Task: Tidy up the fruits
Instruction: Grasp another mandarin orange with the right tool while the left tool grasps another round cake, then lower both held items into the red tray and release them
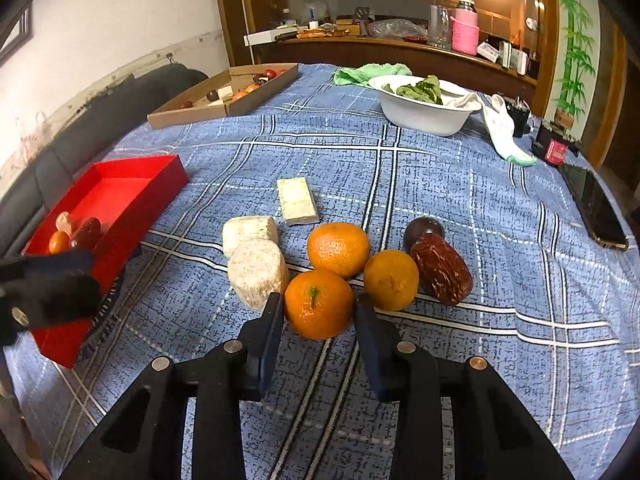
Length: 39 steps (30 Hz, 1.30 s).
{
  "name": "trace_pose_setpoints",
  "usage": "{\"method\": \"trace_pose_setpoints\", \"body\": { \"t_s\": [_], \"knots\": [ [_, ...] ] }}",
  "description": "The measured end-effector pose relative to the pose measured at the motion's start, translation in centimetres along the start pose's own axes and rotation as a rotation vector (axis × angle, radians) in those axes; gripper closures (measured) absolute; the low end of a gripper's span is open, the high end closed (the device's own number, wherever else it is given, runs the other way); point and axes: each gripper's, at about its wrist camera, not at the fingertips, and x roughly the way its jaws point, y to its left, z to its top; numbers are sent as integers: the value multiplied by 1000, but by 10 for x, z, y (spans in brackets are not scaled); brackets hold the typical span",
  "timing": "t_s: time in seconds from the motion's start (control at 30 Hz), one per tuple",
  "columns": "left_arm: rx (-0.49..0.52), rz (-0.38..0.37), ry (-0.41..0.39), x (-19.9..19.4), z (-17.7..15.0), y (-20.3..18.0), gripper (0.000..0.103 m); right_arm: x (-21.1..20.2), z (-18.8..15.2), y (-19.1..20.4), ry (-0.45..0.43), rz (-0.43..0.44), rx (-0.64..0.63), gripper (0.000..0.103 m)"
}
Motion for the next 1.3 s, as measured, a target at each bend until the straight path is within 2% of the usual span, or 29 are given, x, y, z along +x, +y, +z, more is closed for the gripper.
{"method": "trace_pose_setpoints", "body": {
  "t_s": [0.13, 0.23, 0.43, 0.5, 0.6, 0.67, 0.77, 0.87, 1.03, 1.1, 1.2, 1.3],
  "knots": [
    [23, 6, 8, 14, 2, -11, 22, -12, 0, -14, -42, 27, 61, 66],
    [77, 12, -3, 25, 4, -26, 24, -21, 2, -32, -76, 47, 141, 65],
    [178, 51, -12, 59, 13, -55, 46, -24, 6, -49, -80, 35, 222, 66],
    [168, 70, 5, 72, 16, -55, 46, -25, 6, -54, -85, 17, 235, 65],
    [182, 88, -12, 76, 16, -57, 48, -27, 6, -60, -94, 48, 266, 65],
    [195, 100, -14, 79, 15, -58, 70, -26, 7, -58, -95, 47, 257, 65],
    [191, 88, -22, 78, 13, -55, 69, -26, 7, -54, -94, 47, 240, 65],
    [153, 69, -41, 66, 11, -48, 69, -28, 7, -51, -108, 28, 219, 65],
    [78, 55, -97, 24, 8, -25, 69, -25, 6, -49, -108, 20, 205, 65],
    [51, 75, -120, 3, 7, -9, 69, -25, 5, -45, -109, 9, 191, 66],
    [19, 127, -147, -25, 10, 22, 68, -27, 6, -33, -129, -75, 144, 66],
    [-12, 183, -170, -51, 17, 58, 68, -32, 9, -22, -134, -56, 141, 65]
  ]
}}
